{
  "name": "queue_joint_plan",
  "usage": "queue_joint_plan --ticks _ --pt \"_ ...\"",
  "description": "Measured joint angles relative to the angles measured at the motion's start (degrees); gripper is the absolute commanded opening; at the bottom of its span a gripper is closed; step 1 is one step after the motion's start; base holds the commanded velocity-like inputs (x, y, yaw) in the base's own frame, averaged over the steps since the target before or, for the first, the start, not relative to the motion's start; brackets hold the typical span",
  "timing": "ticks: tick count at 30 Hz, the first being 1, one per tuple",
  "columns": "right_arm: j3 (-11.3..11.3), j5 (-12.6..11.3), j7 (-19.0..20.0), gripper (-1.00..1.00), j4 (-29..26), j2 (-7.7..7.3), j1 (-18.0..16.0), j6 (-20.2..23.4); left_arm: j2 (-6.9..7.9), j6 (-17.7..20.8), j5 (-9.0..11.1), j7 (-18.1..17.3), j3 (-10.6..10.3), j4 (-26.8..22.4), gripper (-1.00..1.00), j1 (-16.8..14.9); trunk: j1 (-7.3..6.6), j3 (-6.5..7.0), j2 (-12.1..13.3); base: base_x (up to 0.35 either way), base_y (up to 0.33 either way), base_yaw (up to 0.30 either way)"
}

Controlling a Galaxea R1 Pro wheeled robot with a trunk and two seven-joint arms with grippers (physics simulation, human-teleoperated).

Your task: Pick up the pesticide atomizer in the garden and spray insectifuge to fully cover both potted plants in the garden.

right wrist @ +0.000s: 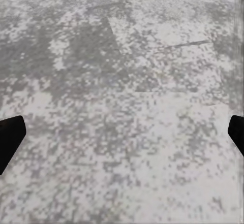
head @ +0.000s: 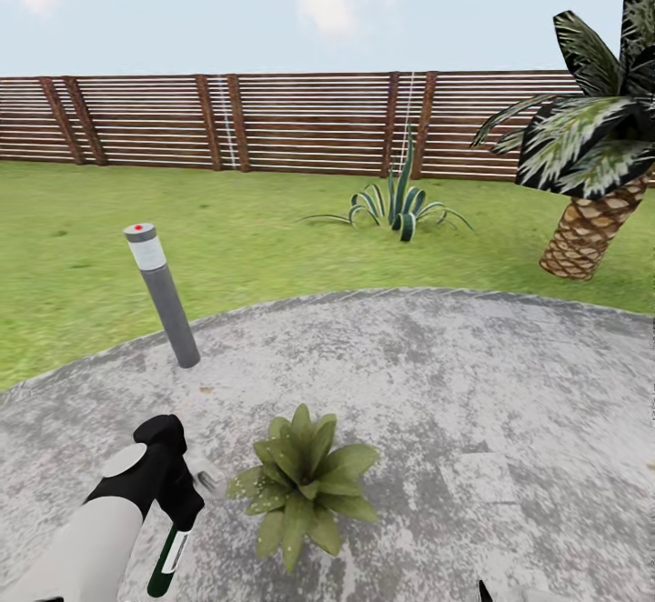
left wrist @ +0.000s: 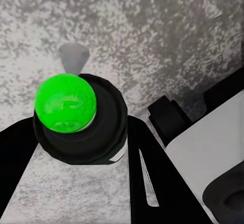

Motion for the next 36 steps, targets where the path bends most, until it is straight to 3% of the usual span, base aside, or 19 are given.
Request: queue_joint_plan --ticks 9,15,26,36 --pt "0.0 0.0 -0.1 1.0 0.1 0.0 0.0 0.0 0.01 0.0 0.0 0.0 -0.3 -0.1 -1.0 -0.1 0.0 0.0 0.0 0.0 -0.273 0.178" --pt "0.0 0.0 -0.1 1.0 0.2 0.0 0.0 0.0 0.01 2.0 0.0 0.1 -0.4 -0.1 -1.0 -0.1 0.0 0.0 0.0 0.005 -0.273 0.277" --pt "0.0 0.0 -0.1 1.0 0.2 0.0 0.0 0.0 0.09 2.1 0.0 0.0 -0.5 -0.1 -1.0 -0.1 -0.02 0.0 0.0 0.13 -0.262 0.269" --pt "0.0 0.0 -0.1 1.0 0.2 0.0 0.0 0.0 0.09 2.1 0.0 0.0 -0.5 -0.1 -1.0 -0.1 0.0 0.0 0.0 0.033 -0.031 0.118"
